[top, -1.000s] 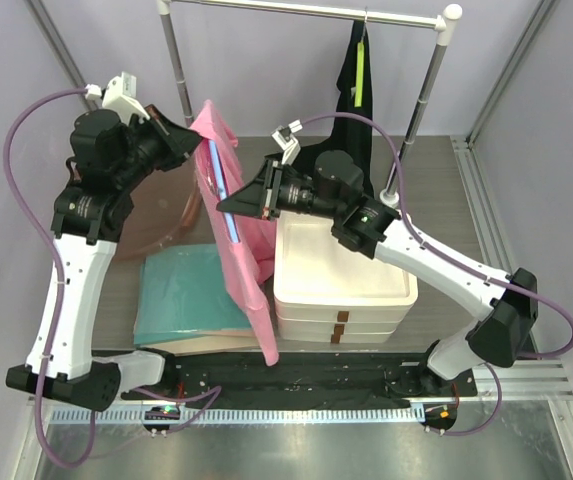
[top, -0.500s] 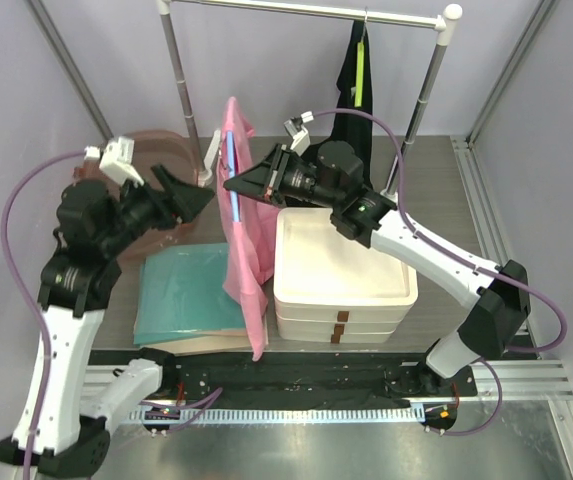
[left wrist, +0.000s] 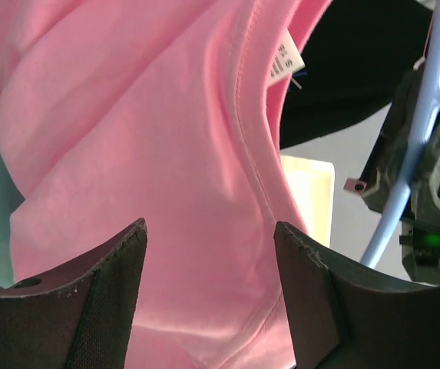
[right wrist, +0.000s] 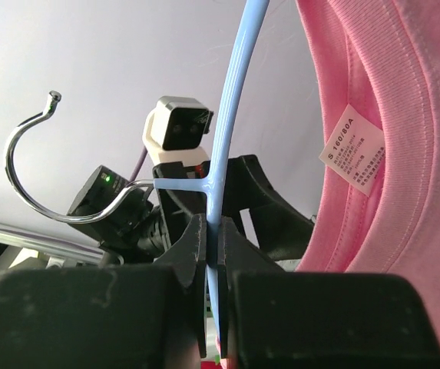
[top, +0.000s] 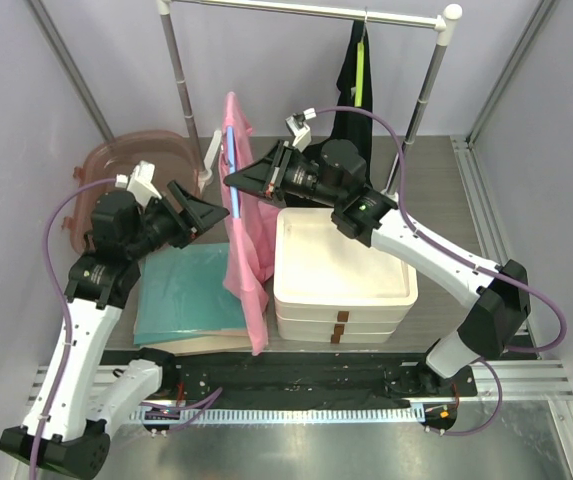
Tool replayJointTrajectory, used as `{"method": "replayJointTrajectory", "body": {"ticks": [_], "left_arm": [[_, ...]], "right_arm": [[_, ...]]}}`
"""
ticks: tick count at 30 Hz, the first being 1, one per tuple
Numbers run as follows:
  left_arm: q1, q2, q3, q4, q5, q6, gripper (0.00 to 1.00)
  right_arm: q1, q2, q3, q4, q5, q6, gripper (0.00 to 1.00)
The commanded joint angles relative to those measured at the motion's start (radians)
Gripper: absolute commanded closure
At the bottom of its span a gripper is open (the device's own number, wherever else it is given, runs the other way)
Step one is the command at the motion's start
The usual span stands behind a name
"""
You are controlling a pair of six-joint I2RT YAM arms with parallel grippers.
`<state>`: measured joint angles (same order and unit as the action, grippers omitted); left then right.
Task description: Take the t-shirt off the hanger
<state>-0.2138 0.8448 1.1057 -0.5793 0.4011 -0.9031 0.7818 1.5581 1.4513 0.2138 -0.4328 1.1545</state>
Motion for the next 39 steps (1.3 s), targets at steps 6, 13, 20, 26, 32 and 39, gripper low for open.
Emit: {"method": "replayJointTrajectory", "body": {"ticks": [6,13,20,26,32,39], "left_arm": [[0.004,0.043,0.028,0.154,0.001,-0.123,0.30],[-0.039,0.091,0.034,0.183,-0.008,-0.141,0.35],[-0.075,0.085,0.032,0.194,-0.051,-0.131,0.79],[-0.075,0.068,0.082,0.165,-0.117,-0.112,1.00],[-0.075,0.062,0.183,0.125,-0.237,-0.083,1.00],[-0.075,0.215,0.357,0.082,-0.340,-0.050,1.00]], "right_arm": [[0.013,-0.024,0.069,0.113,-0.029,-0.013,0.99],[0.020,-0.020,0.064,0.122,-0.029,-0.012,0.99],[0.020,-0.036,0.049,0.113,-0.027,-0.022,0.99],[0.020,-0.059,-0.006,0.099,-0.018,-0.041,0.99],[0.020,-0.085,-0.039,0.069,-0.012,-0.070,0.99],[0.034,-0.112,-0.094,0.088,-0.018,-0.050,0.99]]}}
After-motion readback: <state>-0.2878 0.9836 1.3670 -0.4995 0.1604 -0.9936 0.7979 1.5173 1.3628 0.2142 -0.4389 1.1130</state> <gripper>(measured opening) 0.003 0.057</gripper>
